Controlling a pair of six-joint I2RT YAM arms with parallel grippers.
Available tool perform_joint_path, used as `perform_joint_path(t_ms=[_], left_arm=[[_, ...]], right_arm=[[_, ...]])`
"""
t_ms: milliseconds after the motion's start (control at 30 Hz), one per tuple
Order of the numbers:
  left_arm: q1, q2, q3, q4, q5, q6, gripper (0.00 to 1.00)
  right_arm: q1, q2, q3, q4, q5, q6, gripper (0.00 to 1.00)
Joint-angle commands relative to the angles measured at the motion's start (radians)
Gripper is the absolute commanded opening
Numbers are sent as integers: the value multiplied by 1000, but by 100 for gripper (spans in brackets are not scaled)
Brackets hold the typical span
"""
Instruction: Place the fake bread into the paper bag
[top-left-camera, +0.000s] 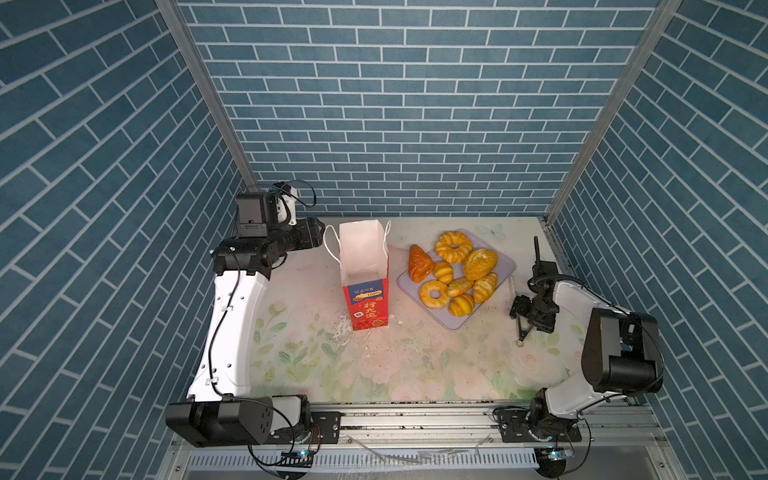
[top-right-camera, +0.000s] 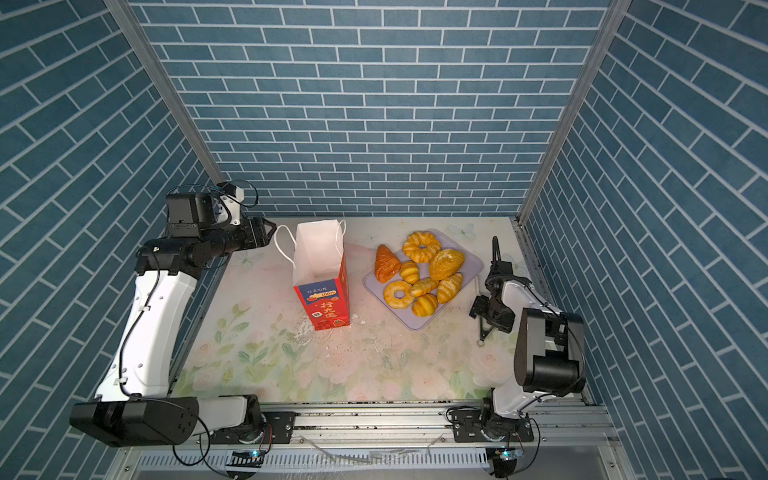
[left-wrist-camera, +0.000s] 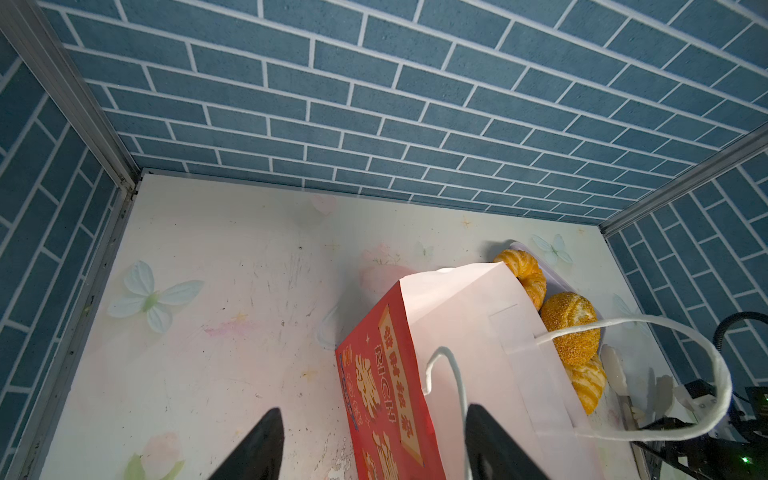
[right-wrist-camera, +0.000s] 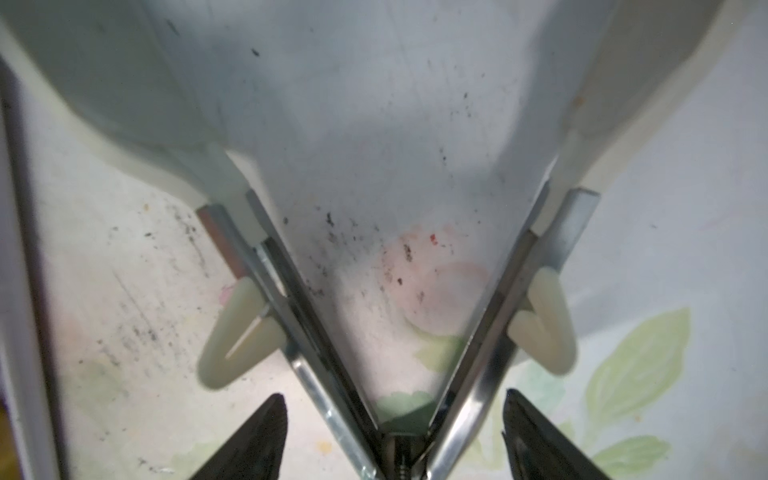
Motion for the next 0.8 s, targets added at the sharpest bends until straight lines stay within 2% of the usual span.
perform_joint_path(t_ms=[0, 433, 767], left_arm=[[6, 1, 2, 6, 11, -5, 71], [7, 6, 12, 4, 9, -3, 71], [6, 5, 5, 7, 8, -4, 71]], right_arm=[[0, 25, -4, 19, -6, 22, 78], [0, 57, -27, 47, -18, 11, 69], [0, 52, -12, -9, -27, -34, 73]])
